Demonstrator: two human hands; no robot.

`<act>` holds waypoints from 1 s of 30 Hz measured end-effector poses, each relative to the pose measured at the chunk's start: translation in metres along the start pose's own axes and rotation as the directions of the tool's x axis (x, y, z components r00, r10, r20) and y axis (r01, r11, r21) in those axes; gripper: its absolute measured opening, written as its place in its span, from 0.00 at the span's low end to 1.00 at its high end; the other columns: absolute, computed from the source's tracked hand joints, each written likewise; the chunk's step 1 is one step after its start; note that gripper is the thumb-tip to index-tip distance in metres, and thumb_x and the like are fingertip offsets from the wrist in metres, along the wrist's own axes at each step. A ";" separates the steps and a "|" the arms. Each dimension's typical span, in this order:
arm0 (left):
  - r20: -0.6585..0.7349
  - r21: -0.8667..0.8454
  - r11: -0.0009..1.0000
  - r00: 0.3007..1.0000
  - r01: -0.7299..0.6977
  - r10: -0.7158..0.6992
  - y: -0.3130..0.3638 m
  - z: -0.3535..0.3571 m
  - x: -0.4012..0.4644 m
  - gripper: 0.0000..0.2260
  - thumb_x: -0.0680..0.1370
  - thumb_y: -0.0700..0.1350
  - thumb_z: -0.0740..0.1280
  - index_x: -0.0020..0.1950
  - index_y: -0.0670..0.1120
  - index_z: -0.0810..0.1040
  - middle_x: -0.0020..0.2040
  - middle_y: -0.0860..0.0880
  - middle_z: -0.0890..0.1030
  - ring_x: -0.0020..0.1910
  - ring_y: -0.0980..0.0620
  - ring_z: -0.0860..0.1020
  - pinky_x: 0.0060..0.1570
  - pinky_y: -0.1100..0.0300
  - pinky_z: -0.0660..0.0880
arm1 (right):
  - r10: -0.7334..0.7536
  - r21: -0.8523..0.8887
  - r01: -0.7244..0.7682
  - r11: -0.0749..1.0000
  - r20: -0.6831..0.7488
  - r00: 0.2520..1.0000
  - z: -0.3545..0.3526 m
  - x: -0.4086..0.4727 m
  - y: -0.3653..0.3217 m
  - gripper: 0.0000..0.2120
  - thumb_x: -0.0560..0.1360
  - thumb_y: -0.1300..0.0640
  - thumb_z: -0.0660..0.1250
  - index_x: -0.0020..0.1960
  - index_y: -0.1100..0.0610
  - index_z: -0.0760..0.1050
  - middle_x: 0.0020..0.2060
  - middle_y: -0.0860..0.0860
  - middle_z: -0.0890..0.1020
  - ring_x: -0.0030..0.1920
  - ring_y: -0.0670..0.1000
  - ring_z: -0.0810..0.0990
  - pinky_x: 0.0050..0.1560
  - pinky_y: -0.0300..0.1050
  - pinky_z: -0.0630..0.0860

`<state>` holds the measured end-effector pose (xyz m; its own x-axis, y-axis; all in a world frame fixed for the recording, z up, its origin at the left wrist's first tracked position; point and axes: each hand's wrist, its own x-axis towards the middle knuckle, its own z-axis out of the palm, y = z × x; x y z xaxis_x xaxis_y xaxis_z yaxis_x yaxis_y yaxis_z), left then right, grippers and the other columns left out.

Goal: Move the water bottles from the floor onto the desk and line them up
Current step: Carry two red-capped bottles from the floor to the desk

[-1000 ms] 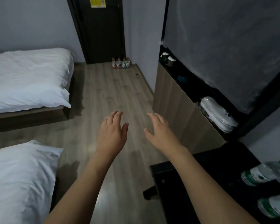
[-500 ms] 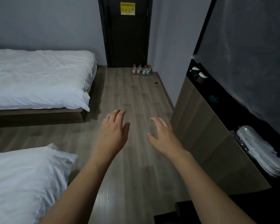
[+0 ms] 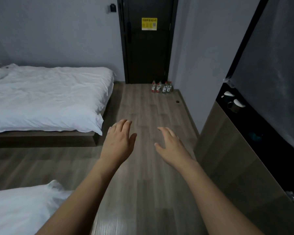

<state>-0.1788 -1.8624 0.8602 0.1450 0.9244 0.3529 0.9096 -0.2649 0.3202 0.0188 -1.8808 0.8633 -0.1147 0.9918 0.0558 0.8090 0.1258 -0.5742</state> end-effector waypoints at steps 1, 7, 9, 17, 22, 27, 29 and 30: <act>-0.003 0.005 1.000 1.000 0.001 -0.001 -0.003 0.001 0.015 0.21 0.81 0.48 0.65 0.71 0.40 0.70 0.70 0.42 0.72 0.67 0.41 0.71 0.68 0.47 0.66 | -0.002 0.006 0.002 1.000 0.000 1.000 -0.003 0.016 0.002 0.29 0.79 0.52 0.63 0.77 0.53 0.58 0.75 0.51 0.63 0.74 0.53 0.62 0.73 0.44 0.57; -0.015 0.032 0.999 1.000 -0.010 0.011 -0.023 0.013 0.091 0.20 0.80 0.46 0.66 0.69 0.39 0.72 0.68 0.40 0.73 0.66 0.39 0.72 0.66 0.45 0.68 | -0.032 0.009 0.032 0.999 -0.012 0.999 -0.010 0.099 0.009 0.28 0.79 0.53 0.63 0.77 0.55 0.60 0.75 0.52 0.64 0.74 0.53 0.63 0.74 0.46 0.59; -0.016 0.023 1.000 1.000 -0.017 0.017 -0.031 0.020 0.115 0.20 0.80 0.46 0.66 0.69 0.39 0.72 0.68 0.40 0.73 0.66 0.39 0.72 0.66 0.45 0.68 | -0.033 0.004 0.033 0.999 0.001 0.999 -0.008 0.124 0.011 0.28 0.79 0.52 0.63 0.77 0.55 0.60 0.75 0.52 0.64 0.74 0.52 0.62 0.74 0.45 0.58; 0.017 0.026 1.000 1.000 -0.009 0.009 -0.094 0.077 0.226 0.22 0.81 0.50 0.63 0.72 0.42 0.69 0.71 0.42 0.71 0.69 0.41 0.70 0.69 0.45 0.67 | -0.027 -0.085 0.027 0.996 -0.009 1.000 0.008 0.249 0.024 0.28 0.79 0.53 0.63 0.77 0.55 0.60 0.74 0.51 0.64 0.73 0.53 0.63 0.73 0.44 0.58; 0.083 0.081 0.996 0.996 -0.048 0.041 -0.146 0.108 0.320 0.23 0.82 0.55 0.60 0.75 0.46 0.66 0.74 0.45 0.69 0.72 0.45 0.68 0.71 0.46 0.66 | -0.012 -0.227 0.010 0.974 -0.008 1.000 0.014 0.352 0.027 0.28 0.79 0.52 0.62 0.77 0.56 0.59 0.74 0.53 0.64 0.74 0.53 0.61 0.76 0.47 0.53; 0.142 0.116 0.989 0.987 -0.091 0.075 -0.191 0.120 0.410 0.24 0.81 0.55 0.59 0.75 0.46 0.66 0.73 0.45 0.69 0.70 0.43 0.69 0.69 0.45 0.66 | 0.020 -0.326 -0.023 0.945 -0.013 1.000 0.016 0.444 0.029 0.28 0.79 0.50 0.62 0.76 0.56 0.61 0.74 0.53 0.66 0.73 0.53 0.62 0.75 0.46 0.53; 0.150 0.100 0.992 0.987 -0.080 0.064 -0.209 0.129 0.451 0.23 0.81 0.54 0.60 0.74 0.46 0.67 0.72 0.44 0.70 0.69 0.42 0.70 0.68 0.45 0.67 | 0.052 -0.346 -0.057 0.937 -0.022 0.998 0.020 0.482 0.034 0.28 0.78 0.50 0.62 0.76 0.56 0.61 0.73 0.53 0.66 0.73 0.54 0.63 0.75 0.46 0.53; 0.153 0.080 0.995 0.987 -0.063 0.050 -0.215 0.135 0.470 0.23 0.81 0.53 0.60 0.74 0.45 0.67 0.72 0.44 0.70 0.69 0.42 0.70 0.68 0.46 0.67 | 0.076 -0.360 -0.078 0.930 -0.019 0.997 0.022 0.499 0.037 0.29 0.78 0.49 0.61 0.76 0.56 0.61 0.73 0.53 0.66 0.73 0.54 0.63 0.75 0.47 0.53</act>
<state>-0.2535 -1.3344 0.8384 0.2481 0.9410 0.2300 0.9270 -0.2995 0.2257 -0.0214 -1.3815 0.8523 -0.0418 0.9988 0.0272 0.9686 0.0471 -0.2442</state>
